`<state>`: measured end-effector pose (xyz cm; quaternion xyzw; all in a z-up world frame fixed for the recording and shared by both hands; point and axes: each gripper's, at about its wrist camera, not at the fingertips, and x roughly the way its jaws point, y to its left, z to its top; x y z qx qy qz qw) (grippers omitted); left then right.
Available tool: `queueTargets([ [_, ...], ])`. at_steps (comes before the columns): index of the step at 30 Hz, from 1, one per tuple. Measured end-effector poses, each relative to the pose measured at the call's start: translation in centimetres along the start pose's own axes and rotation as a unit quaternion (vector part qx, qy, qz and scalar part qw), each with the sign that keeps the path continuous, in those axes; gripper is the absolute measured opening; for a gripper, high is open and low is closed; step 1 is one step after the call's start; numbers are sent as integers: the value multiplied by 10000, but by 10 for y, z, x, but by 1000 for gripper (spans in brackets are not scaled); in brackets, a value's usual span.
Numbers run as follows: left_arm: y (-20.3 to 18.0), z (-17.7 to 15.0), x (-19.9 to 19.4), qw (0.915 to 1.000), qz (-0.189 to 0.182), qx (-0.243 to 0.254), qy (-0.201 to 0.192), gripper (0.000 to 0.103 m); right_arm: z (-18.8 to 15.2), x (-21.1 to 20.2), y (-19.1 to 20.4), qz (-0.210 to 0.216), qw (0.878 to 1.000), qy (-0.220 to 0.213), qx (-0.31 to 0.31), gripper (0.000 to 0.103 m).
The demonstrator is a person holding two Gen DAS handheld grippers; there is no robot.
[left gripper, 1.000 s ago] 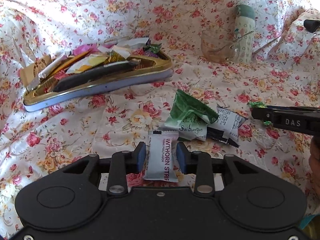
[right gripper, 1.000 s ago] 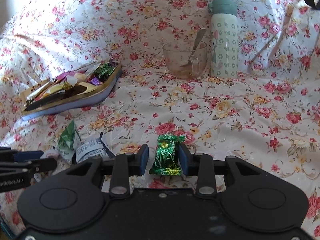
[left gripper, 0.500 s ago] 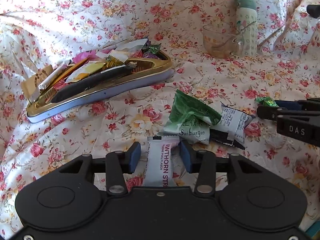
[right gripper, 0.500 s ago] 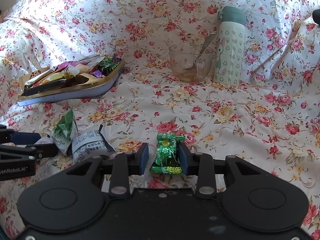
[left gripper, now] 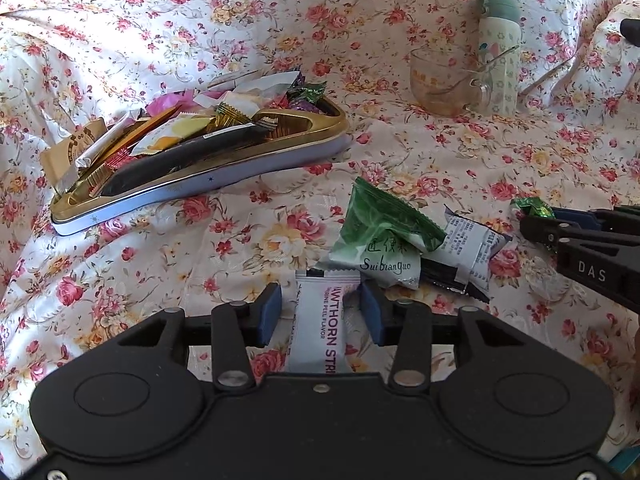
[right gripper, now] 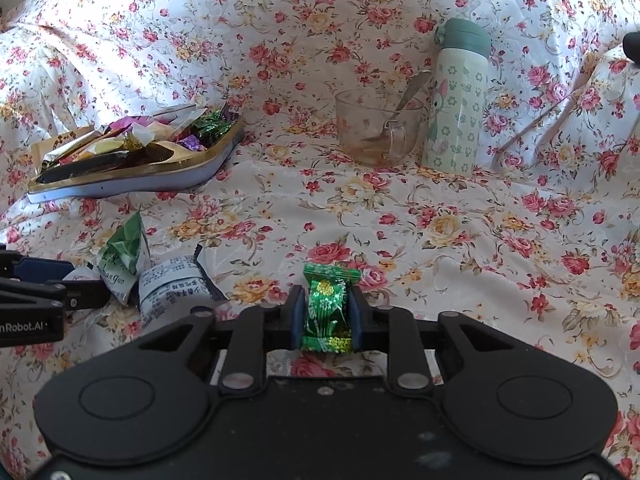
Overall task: Organize snacks
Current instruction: 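Carry the hawthorn packet and green candy over the gold tray with both tools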
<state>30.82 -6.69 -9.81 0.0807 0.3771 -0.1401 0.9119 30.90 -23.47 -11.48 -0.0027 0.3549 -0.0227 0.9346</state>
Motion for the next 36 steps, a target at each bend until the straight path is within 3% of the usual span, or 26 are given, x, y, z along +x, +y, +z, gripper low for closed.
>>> queueTargets([
  [8,2,0,0,10000,-51,-30,0,52,4,-7,1,-57,9999,128,-35,19],
  [17,4,-1,-2,9999,-118,-89,-53,51,9,-44,-10,221,9953,21,940,19],
  [25,4,-6,-10,9997,-210,-58,-73,32,-3,-74,-12,453,9890,-30,1407,19],
  [36,13,-8,-25,9976,-218,-603,263,30,-22,-109,-3,595,9866,-67,1520,19],
])
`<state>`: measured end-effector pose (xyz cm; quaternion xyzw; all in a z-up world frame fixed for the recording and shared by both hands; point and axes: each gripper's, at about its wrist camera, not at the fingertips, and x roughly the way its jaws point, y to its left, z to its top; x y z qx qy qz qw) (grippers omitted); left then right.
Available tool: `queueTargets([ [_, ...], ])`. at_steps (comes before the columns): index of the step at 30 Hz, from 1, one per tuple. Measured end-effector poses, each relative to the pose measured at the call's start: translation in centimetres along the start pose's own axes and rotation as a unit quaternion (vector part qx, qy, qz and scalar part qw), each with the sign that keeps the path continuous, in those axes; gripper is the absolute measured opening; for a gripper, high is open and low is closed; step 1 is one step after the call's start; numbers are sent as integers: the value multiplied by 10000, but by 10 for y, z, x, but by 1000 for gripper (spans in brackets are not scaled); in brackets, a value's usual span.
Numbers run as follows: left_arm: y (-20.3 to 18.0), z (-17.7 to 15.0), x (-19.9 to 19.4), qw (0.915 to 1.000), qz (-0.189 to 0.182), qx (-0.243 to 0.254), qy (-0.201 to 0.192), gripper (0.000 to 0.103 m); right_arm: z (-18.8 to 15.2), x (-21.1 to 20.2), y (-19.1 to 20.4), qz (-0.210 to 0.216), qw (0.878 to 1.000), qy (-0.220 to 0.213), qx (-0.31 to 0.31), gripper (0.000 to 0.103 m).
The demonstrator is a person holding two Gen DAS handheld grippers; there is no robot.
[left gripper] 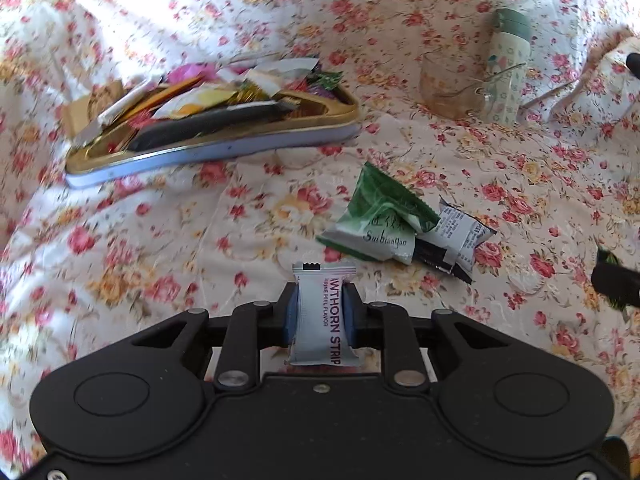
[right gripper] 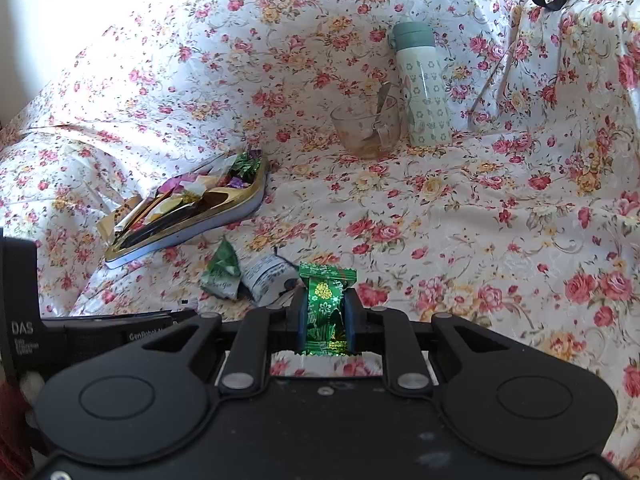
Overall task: Organize snacks
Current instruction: 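Carry the hawthorn packet and green candy over the gold tray with both tools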
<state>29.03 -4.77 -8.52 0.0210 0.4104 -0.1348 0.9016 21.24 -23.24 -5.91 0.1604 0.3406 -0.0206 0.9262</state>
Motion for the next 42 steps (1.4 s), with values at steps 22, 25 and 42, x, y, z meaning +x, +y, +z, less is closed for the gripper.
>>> queueTargets([
  [22,-6,-23,-119,9998,20,-183,78,30,-22,-84,33,476,9988,38,-137,20],
  [25,-9,-29,-135,9998,27,-171,72,30,-24,-99,37,511,9986,62,-100,20],
  [42,-33,-75,-184,9990,-2,-348,265,30,-64,-172,38,468,9976,306,408,20],
])
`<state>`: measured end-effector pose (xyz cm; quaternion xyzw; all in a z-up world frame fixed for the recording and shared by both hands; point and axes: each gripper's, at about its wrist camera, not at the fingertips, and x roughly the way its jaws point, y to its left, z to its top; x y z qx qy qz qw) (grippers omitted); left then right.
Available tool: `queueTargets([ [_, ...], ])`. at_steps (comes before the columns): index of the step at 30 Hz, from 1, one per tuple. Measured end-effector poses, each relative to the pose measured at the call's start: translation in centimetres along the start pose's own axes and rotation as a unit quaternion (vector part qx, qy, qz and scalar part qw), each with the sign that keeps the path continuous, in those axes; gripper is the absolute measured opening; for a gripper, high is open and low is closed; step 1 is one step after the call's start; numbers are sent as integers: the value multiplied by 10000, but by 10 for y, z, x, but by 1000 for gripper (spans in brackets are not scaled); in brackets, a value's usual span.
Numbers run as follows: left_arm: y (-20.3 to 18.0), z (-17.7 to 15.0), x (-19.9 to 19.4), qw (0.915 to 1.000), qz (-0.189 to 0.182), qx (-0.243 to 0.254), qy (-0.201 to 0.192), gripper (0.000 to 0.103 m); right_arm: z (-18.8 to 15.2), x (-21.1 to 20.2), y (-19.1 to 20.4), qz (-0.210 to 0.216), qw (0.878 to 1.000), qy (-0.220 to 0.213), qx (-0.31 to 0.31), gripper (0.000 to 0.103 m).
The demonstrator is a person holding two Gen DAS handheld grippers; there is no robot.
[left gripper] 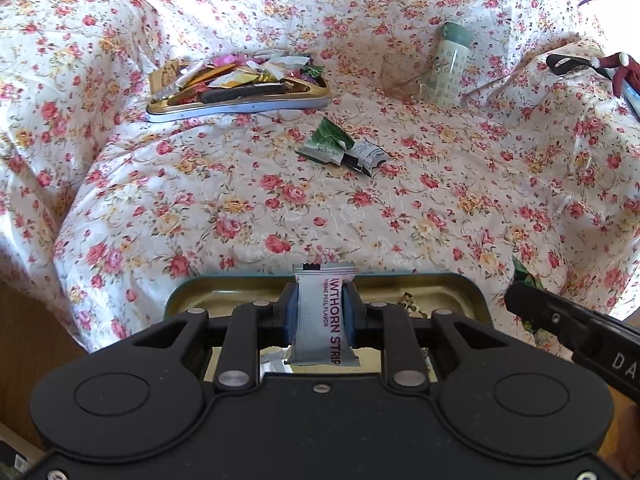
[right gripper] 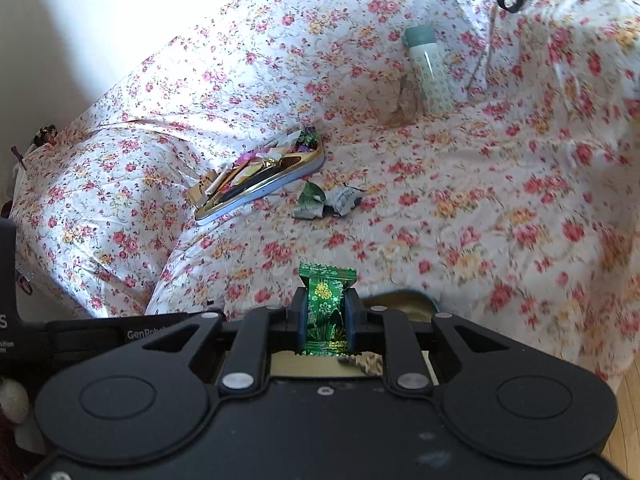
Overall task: Organize snacks
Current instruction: 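Carry the hawthorn packet and green candy over the gold tray with both tools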
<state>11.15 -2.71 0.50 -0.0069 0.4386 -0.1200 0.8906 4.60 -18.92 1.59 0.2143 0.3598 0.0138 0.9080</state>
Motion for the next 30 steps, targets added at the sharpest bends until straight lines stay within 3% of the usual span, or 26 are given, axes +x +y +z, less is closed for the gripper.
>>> queueTargets([
  [10,14,-6,-26,9991,341,-58,-240,31,-17,-29,11,-3,9999,30,-103,20],
  [20,44,0,24,9968,667,-358,267,31,-23,-13,20,1,9988,467,-130,20],
  [30,42,8,48,9947,804,-394,501,32,-25,-2,21,-15,9973,727,-63,20],
])
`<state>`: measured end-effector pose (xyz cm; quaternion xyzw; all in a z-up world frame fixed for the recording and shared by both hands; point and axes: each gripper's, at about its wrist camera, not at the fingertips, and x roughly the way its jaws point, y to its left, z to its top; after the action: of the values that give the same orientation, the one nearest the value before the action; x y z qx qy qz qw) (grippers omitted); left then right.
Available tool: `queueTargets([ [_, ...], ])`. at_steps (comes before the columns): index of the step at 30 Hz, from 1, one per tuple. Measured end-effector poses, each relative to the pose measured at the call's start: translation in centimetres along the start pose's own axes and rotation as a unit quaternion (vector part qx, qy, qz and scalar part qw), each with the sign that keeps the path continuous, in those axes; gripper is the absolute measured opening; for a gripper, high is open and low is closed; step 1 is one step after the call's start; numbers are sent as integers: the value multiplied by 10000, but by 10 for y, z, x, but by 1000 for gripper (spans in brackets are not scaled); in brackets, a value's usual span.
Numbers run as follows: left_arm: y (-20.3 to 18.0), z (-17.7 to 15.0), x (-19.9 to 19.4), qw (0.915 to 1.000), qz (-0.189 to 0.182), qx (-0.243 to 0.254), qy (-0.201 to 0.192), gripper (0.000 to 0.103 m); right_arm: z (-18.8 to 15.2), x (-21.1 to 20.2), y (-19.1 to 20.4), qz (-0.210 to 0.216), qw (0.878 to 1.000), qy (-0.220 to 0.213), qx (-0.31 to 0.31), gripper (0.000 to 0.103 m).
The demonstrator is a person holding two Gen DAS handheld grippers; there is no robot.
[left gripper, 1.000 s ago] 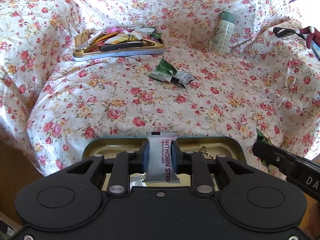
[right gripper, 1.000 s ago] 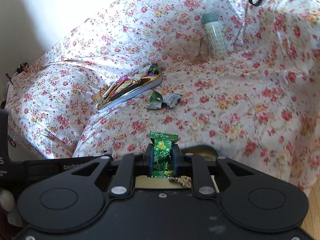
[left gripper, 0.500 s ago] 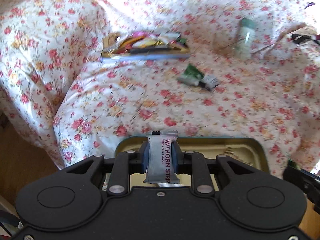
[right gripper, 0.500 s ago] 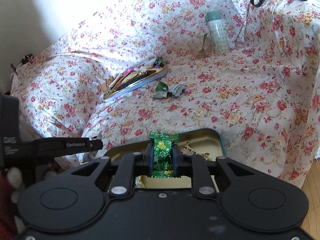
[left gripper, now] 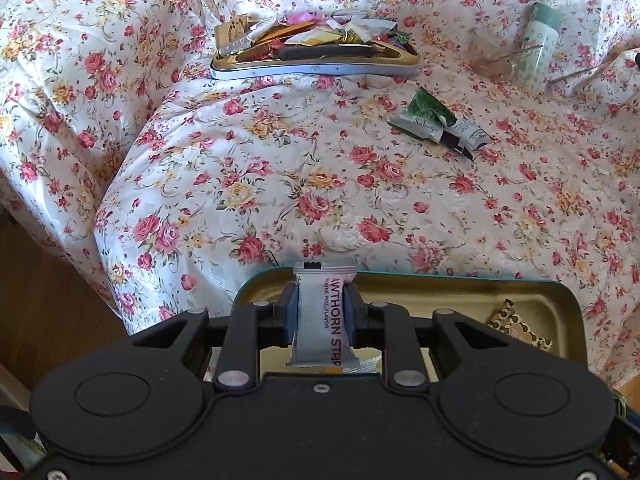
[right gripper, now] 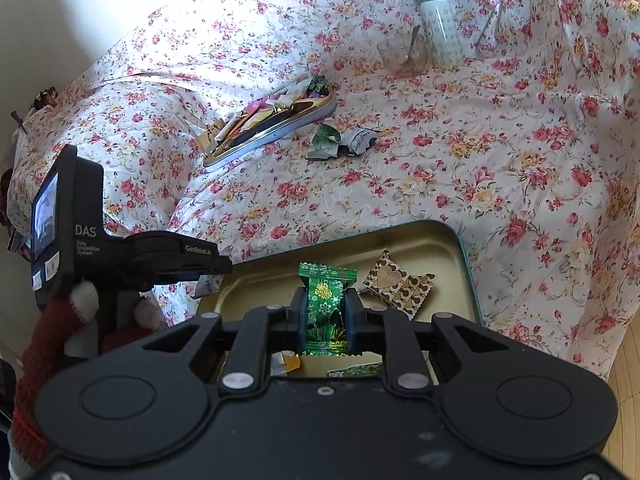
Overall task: Organize snacks
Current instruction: 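Carry the hawthorn packet and green candy over the gold tray with both tools, then open both tools to drop the snacks into the gold tray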
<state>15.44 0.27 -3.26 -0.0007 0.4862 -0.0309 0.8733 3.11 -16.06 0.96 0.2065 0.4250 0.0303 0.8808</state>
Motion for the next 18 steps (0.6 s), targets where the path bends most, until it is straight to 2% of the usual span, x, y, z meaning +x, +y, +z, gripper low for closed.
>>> queueTargets([
  [8,-6,-5,2,9999,113,43,94,33,3,12,0,-21,9998,185,20,20],
  [18,-7,-23,-6,9997,216,92,111,33,13,48,3,-180,9987,474,-97,20],
])
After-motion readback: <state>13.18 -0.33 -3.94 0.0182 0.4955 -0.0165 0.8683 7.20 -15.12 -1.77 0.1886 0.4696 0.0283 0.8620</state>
